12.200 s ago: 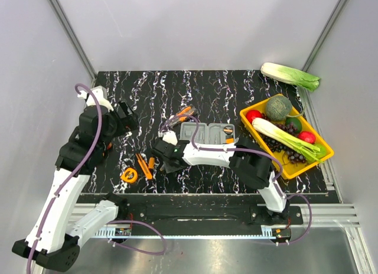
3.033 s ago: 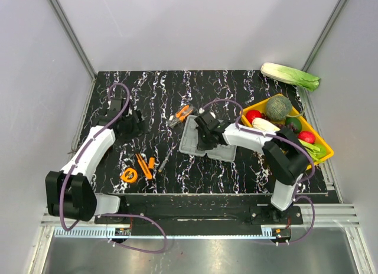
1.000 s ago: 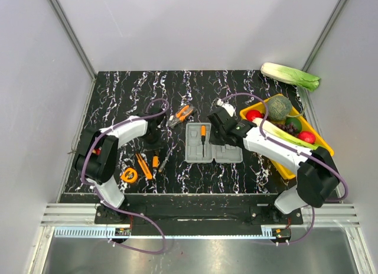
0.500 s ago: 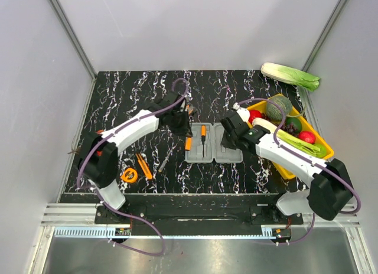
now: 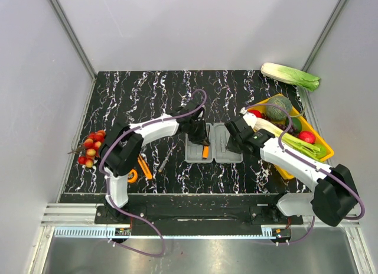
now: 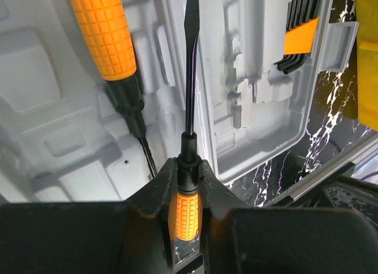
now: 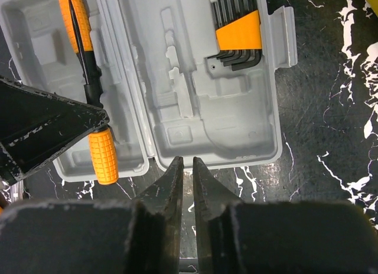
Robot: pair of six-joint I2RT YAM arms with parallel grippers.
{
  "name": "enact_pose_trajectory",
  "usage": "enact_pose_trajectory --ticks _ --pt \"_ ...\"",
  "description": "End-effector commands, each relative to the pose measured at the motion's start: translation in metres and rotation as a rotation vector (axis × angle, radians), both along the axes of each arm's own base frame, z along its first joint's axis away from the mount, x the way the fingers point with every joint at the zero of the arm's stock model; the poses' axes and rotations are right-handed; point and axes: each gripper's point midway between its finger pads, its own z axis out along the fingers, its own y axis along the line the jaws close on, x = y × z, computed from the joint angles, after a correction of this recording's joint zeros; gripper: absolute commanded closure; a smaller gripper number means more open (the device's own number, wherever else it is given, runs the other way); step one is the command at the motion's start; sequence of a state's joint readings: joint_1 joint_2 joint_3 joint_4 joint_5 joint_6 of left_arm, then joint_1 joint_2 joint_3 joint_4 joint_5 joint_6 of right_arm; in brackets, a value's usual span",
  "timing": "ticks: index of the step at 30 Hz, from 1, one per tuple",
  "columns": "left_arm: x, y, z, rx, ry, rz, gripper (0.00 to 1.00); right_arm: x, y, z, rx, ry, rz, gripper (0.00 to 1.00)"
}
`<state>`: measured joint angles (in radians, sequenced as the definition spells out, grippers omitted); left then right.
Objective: Pack the tool kit
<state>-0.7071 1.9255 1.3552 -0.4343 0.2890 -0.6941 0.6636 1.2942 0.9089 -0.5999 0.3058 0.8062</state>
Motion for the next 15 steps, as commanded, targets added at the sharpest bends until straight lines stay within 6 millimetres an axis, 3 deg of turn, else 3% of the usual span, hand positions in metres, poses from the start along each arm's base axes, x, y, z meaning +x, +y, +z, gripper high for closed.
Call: enact_pose_trajectory --ticks 1,5,15 --pt "0.012 -0.027 0.013 -0.088 -0.011 0.045 1.0 0.003 -0.01 0.006 -0.005 -0.034 -0.048 0.83" --pt "0.017 -0.034 0.003 -0.071 0.002 0.064 1.0 0.002 -0.011 0.004 -0.003 -0.029 -0.05 0.83" --pt "0.021 -0.02 -0.009 0.012 0.024 0.186 1.0 0.0 -0.012 0.0 -0.003 -0.018 -0.049 0.82"
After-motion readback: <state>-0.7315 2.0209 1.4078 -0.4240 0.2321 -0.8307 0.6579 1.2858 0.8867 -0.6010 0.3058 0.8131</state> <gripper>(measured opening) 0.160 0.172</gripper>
